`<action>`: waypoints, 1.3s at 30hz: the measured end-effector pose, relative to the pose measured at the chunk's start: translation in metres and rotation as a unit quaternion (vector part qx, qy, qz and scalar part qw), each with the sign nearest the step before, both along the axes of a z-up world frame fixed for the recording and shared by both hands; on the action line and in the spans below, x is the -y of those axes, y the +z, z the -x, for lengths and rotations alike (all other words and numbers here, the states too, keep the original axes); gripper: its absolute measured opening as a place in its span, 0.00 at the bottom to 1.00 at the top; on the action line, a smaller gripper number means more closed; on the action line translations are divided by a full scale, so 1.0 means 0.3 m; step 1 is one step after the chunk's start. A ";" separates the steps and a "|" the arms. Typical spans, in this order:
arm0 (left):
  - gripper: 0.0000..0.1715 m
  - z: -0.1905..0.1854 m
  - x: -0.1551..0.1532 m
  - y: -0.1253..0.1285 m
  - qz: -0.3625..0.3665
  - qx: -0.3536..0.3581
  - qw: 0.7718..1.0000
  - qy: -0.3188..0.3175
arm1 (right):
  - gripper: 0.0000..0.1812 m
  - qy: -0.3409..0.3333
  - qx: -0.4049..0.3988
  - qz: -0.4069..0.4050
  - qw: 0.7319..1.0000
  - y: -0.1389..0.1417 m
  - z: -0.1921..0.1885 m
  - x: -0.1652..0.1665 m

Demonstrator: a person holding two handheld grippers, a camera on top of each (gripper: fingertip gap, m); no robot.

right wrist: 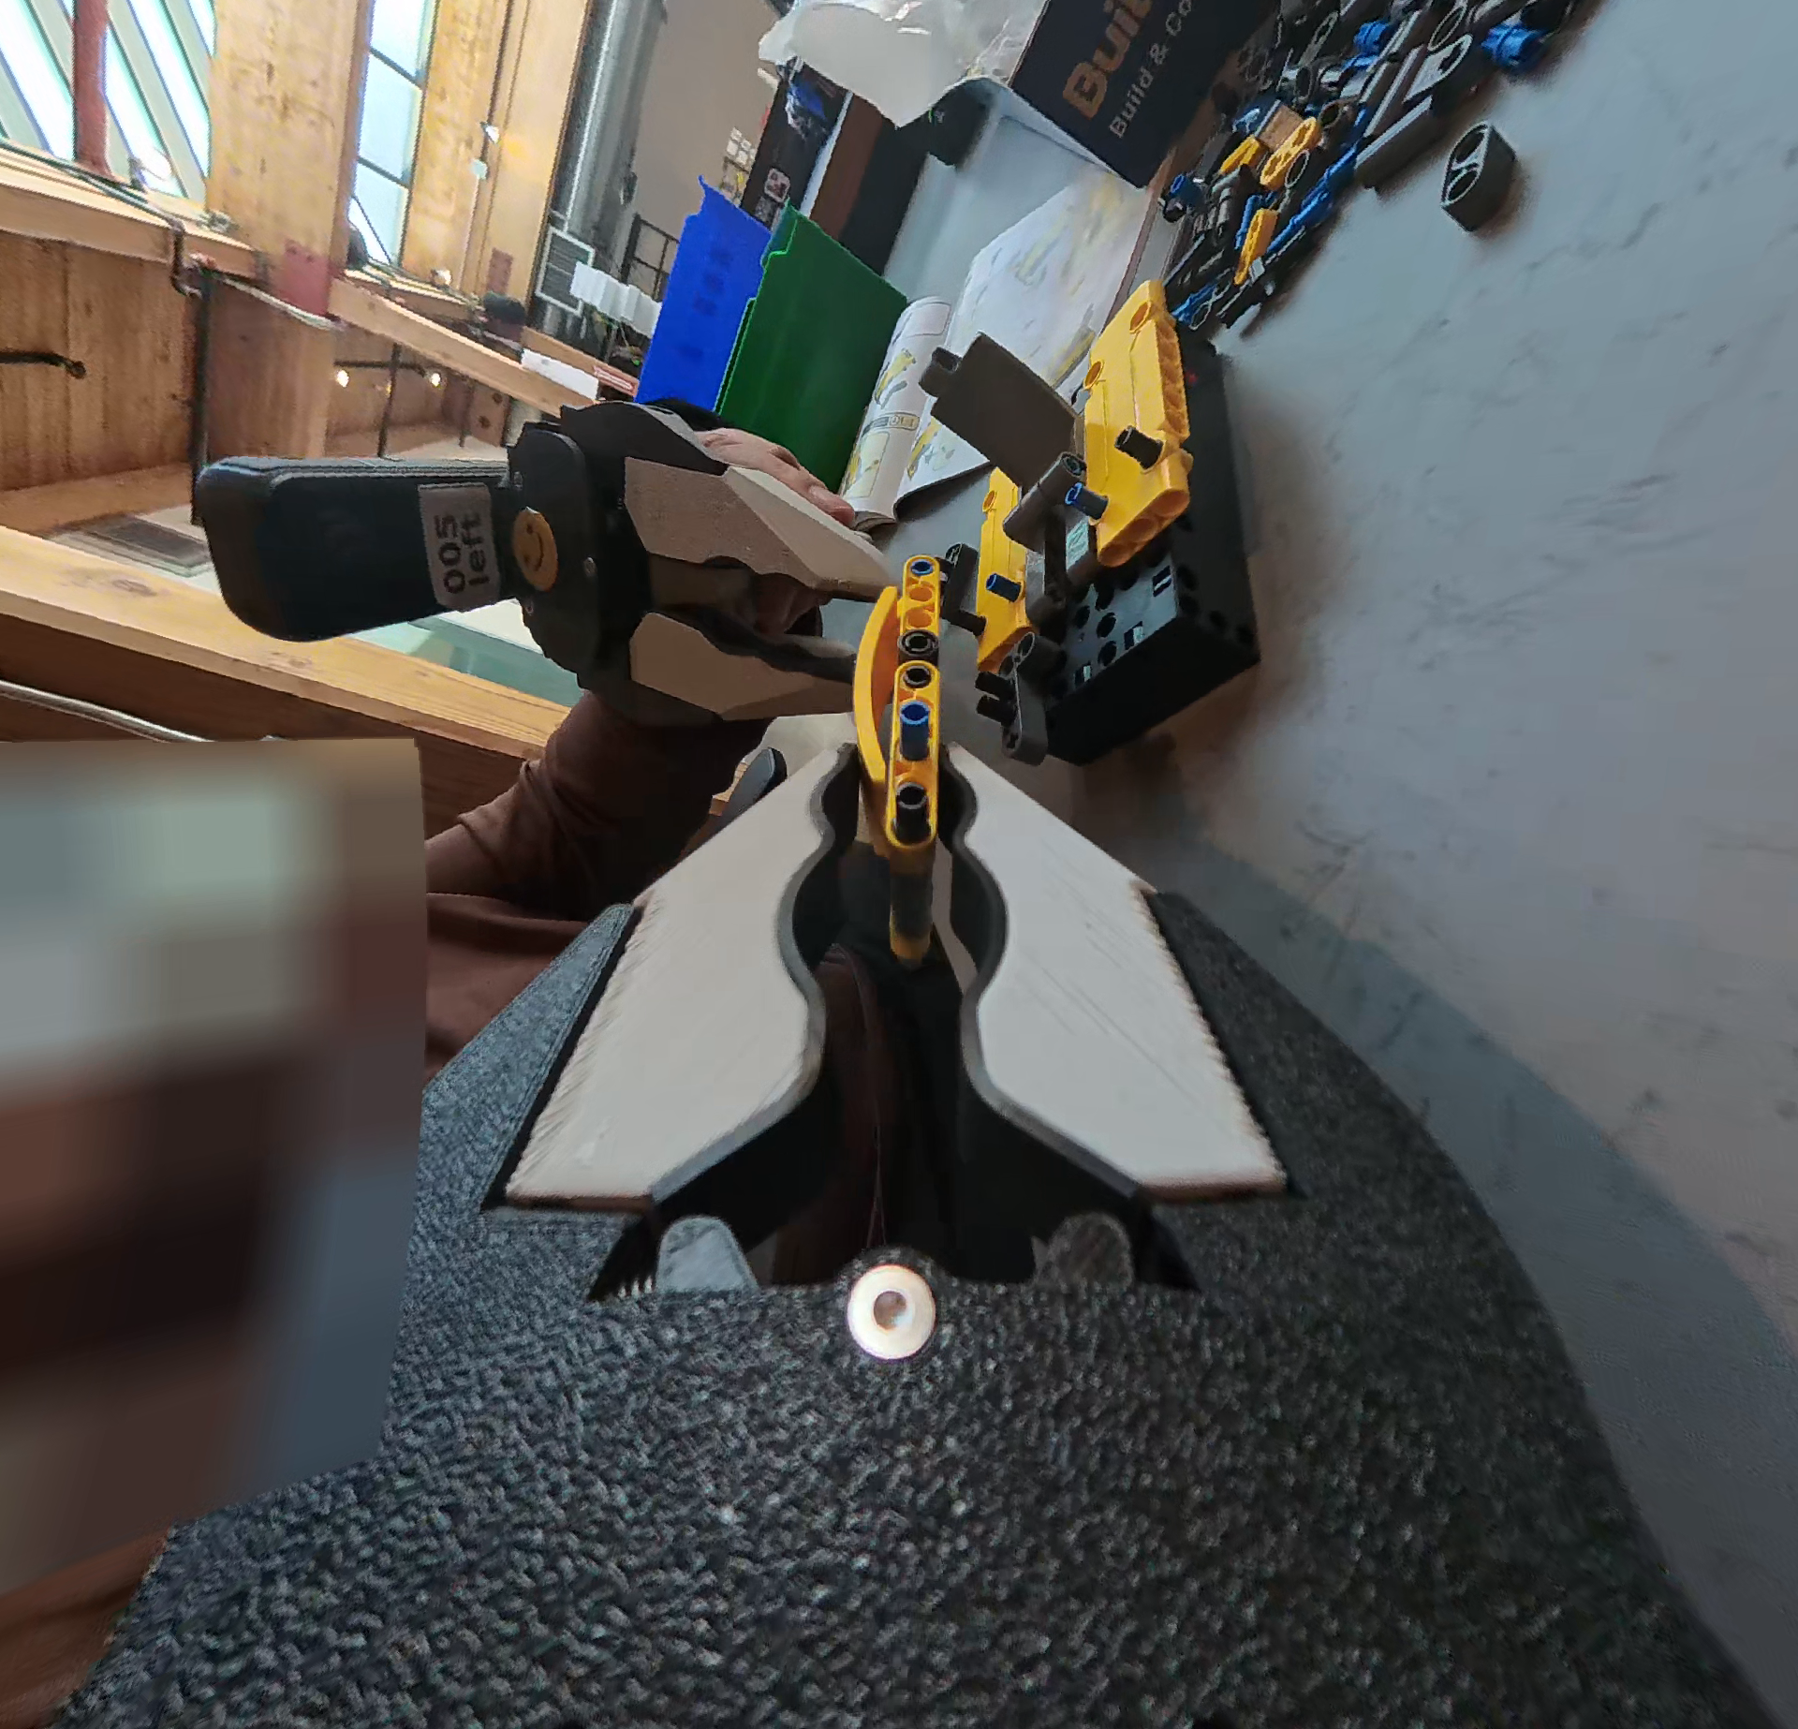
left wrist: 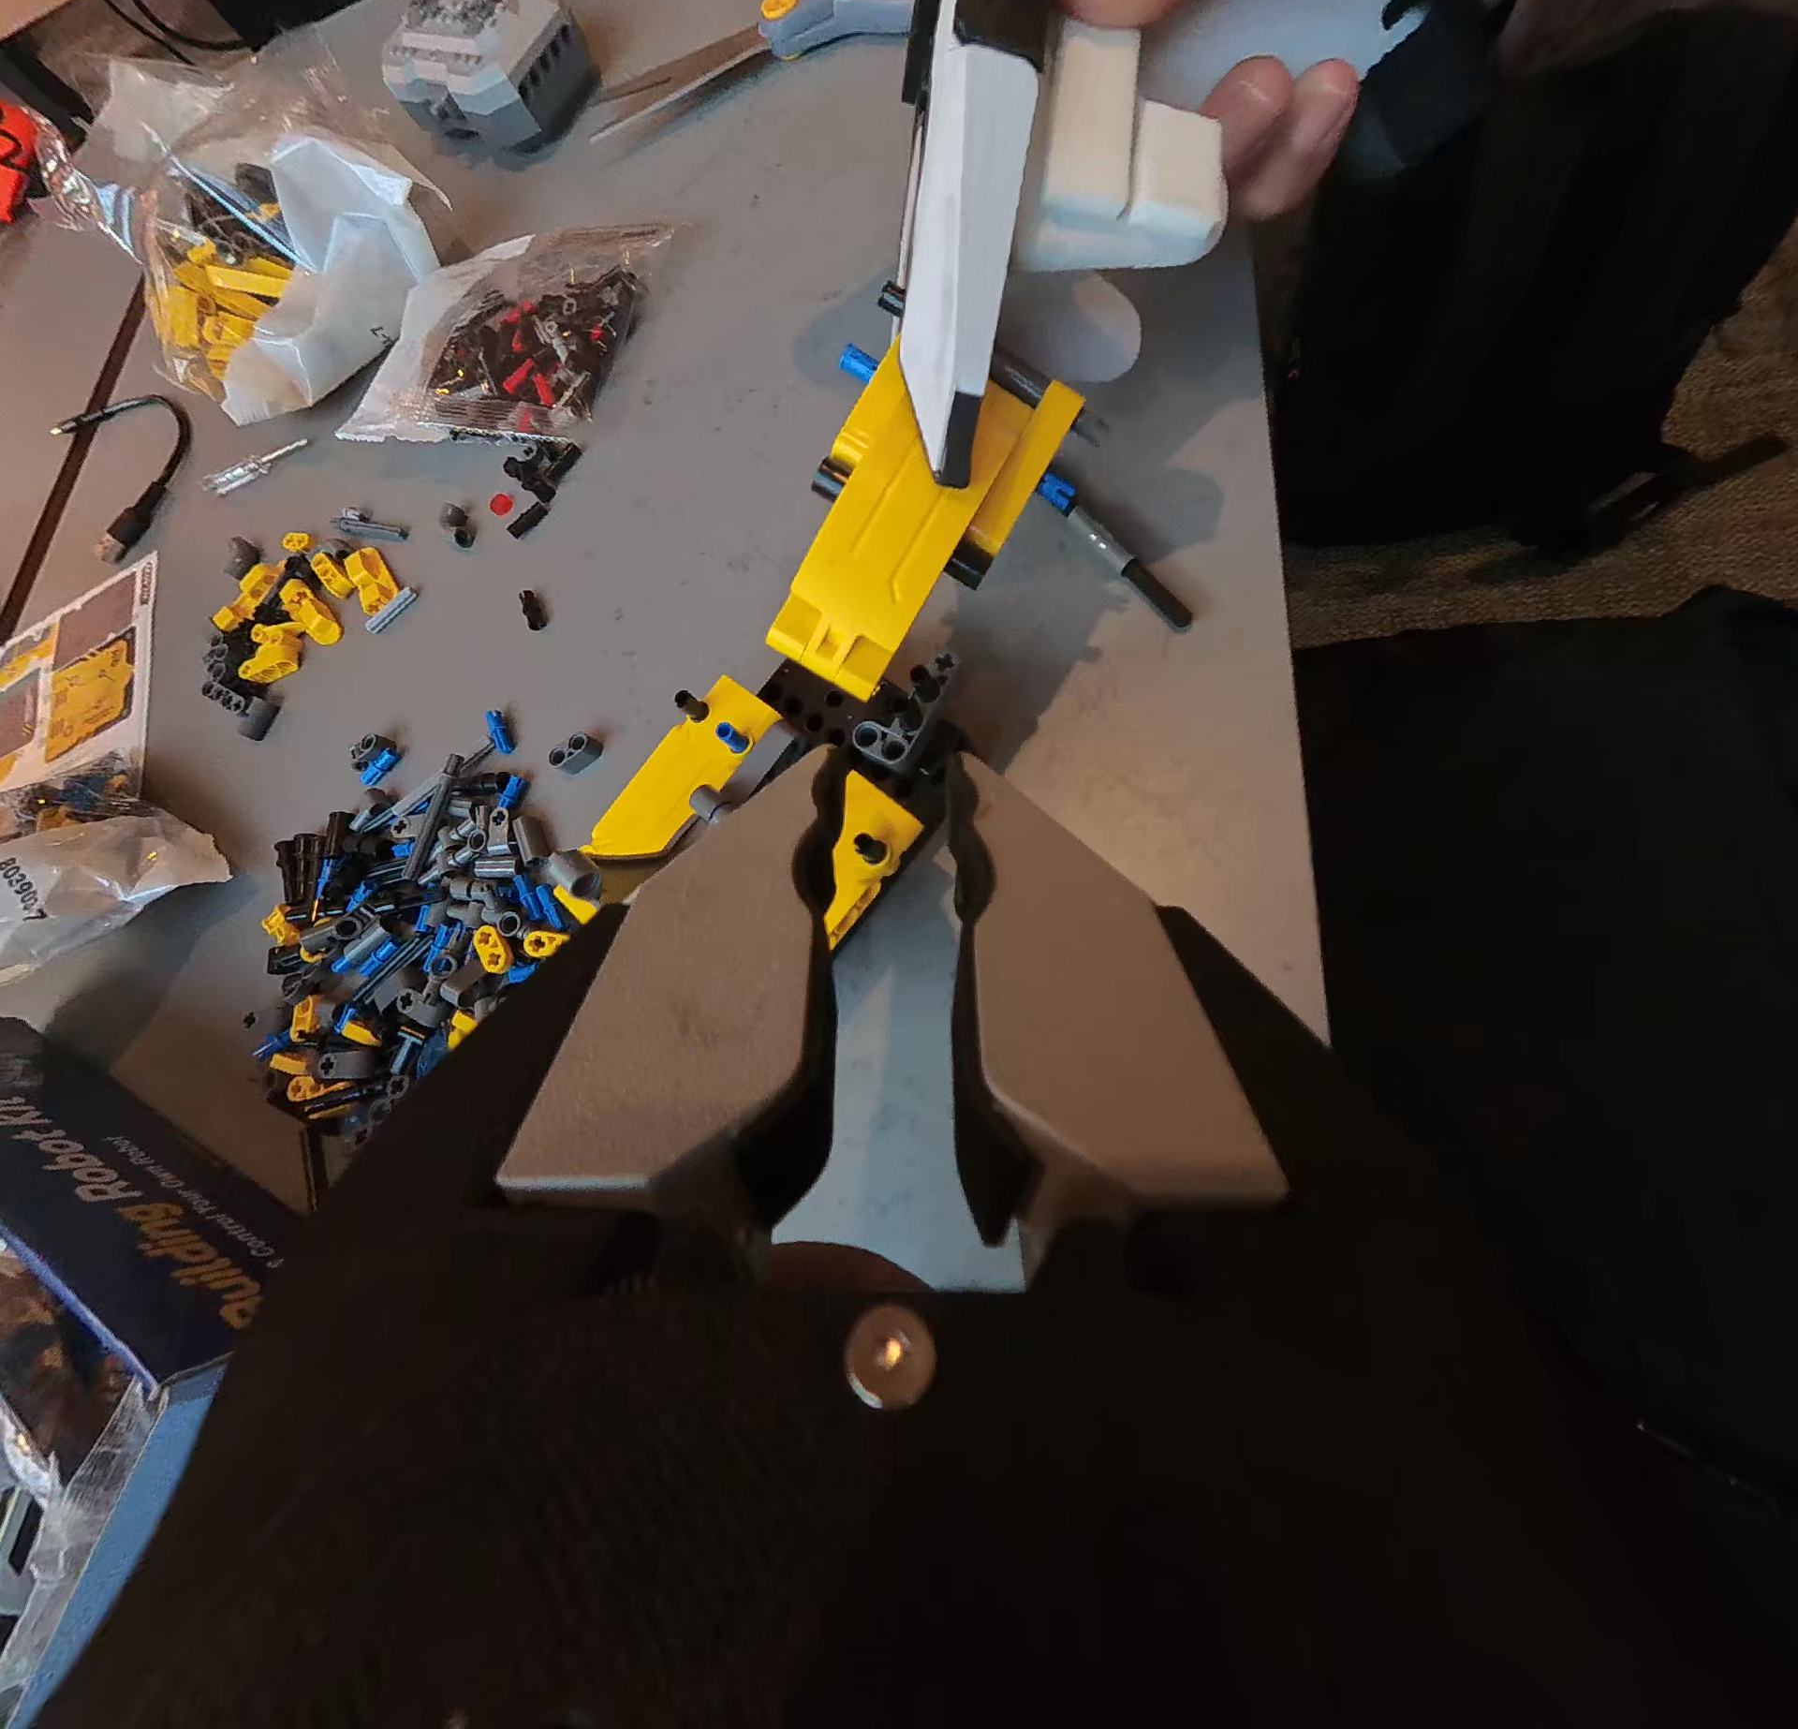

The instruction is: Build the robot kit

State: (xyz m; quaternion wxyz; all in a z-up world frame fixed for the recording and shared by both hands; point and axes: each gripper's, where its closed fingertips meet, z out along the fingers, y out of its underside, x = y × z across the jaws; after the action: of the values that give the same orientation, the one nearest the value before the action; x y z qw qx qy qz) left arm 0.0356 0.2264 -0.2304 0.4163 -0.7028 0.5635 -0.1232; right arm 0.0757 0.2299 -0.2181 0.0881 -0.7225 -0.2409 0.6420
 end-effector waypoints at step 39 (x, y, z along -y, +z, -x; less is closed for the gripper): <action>0.06 -0.066 -0.026 -0.026 -0.031 -0.118 0.981 -0.150 | 0.08 -0.039 0.021 -0.086 0.995 0.012 -0.070 -0.029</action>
State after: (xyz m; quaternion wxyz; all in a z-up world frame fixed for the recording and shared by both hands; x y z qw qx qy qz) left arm 0.0553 0.2343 -0.2381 0.3449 -0.6067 0.7114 -0.0828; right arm 0.0967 0.2385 -0.2146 0.1692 -0.7343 -0.2687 0.6000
